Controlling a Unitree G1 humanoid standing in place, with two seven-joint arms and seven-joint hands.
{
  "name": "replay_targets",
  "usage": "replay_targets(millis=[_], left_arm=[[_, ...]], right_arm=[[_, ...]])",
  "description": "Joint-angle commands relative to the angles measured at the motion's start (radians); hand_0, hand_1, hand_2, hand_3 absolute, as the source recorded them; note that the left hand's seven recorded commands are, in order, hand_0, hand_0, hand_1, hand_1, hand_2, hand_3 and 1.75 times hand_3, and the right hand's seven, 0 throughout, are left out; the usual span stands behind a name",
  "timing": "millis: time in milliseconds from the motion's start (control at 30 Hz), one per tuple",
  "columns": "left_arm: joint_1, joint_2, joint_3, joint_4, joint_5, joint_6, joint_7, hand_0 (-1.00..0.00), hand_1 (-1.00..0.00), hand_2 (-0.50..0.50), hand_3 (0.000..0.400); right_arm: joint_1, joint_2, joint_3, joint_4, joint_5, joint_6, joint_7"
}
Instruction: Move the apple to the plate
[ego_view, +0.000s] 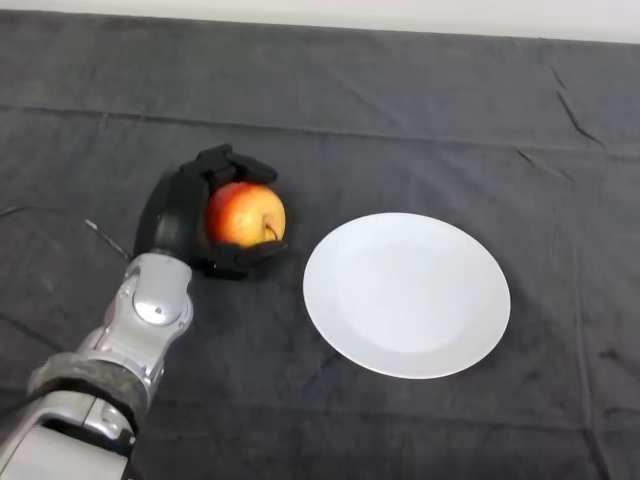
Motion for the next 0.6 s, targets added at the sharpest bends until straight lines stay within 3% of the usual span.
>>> replay_targets(millis=[33, 300, 600], left_arm=[[-0.083, -0.009, -0.028, 0.029, 0.023, -0.015, 0.024, -1.0, -1.0, 0.0, 0.4], [-0.097, -0.03, -0.062, -0.005, 0.048, -0.032, 0.061, -1.0, -1.0, 0.0, 0.4], [-0.06, -0.047, -0.135, -0.115, 0.074, -0.051, 0.093, -1.0, -1.0, 0.0, 0.4]], right_arm=[[0.102, 0.085, -0.0134, 0.116, 0.0171, 0.098, -0.0057], [0.101, 0.085, -0.014, 0.116, 0.0166, 0.098, -0.0057], [0.102, 0.085, -0.0144, 0.116, 0.016, 0.098, -0.0058]])
